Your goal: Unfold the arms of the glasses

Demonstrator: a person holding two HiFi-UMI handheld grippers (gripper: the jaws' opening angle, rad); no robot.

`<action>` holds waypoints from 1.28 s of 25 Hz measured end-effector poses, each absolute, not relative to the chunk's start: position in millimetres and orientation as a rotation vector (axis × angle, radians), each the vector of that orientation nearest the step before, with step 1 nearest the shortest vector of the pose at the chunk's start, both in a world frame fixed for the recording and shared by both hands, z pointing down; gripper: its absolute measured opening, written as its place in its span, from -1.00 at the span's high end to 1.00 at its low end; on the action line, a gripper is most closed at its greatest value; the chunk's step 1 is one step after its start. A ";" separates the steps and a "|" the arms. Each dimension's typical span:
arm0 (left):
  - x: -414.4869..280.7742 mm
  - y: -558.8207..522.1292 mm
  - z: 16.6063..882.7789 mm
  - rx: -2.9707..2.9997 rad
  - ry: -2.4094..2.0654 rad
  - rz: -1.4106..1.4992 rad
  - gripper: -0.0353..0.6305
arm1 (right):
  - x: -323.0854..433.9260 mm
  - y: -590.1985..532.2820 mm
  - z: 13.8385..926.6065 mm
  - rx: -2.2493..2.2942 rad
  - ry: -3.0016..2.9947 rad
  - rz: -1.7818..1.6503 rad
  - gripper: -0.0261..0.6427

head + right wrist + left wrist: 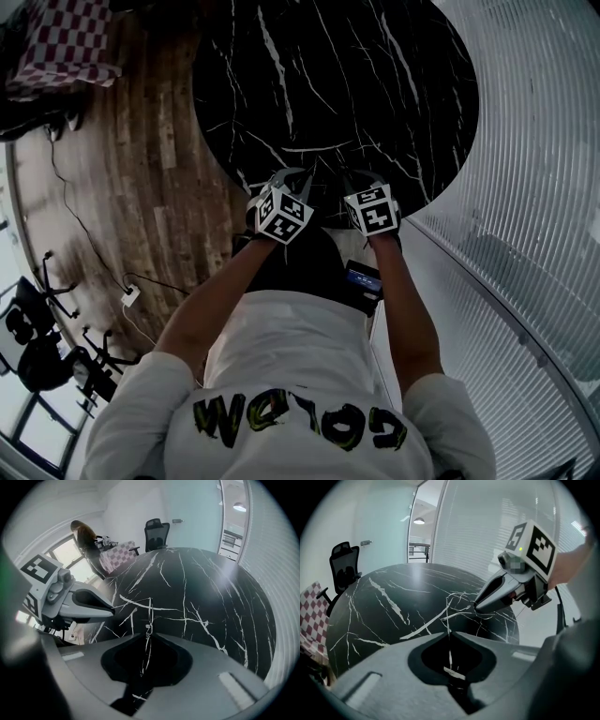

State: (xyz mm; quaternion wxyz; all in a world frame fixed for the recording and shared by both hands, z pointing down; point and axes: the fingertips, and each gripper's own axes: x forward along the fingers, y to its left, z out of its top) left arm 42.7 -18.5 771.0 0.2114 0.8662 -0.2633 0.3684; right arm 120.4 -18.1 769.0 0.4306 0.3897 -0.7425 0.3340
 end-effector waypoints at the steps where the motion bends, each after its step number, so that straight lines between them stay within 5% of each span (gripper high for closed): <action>1: 40.5 -19.2 771.1 2.408 -0.734 1.027 0.84 | 120.1 -17.9 768.9 0.969 -1.851 0.832 0.81; 32: 25.0 -30.2 778.0 2.495 -0.696 1.126 0.84 | 120.2 -3.6 769.8 0.933 -1.828 0.826 0.82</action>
